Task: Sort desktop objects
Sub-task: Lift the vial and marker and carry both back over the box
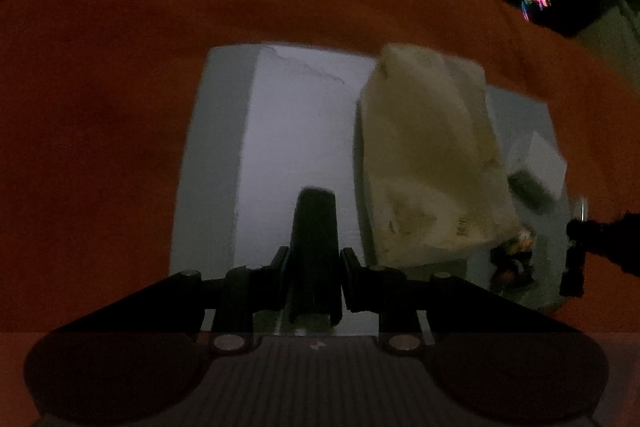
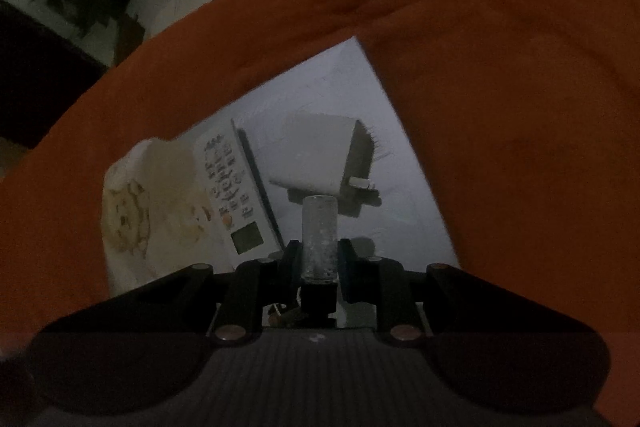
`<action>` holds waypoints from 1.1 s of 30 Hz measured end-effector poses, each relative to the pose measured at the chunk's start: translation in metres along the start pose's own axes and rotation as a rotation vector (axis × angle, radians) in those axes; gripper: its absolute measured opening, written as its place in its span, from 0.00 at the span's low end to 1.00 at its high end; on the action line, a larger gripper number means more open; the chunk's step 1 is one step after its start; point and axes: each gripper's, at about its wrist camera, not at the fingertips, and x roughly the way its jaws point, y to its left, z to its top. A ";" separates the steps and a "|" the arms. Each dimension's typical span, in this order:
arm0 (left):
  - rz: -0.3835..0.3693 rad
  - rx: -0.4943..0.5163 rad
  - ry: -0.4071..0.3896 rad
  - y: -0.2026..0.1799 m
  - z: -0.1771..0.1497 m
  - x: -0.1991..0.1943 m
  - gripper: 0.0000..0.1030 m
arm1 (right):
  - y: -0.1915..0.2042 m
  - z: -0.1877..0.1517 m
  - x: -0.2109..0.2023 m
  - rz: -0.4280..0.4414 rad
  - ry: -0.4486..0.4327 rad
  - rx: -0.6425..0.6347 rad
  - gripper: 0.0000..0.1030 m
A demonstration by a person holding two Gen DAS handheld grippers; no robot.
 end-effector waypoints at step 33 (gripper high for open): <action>-0.071 0.071 -0.228 -0.023 -0.074 -0.158 0.21 | 0.067 -0.065 -0.156 0.136 -0.208 -0.078 0.21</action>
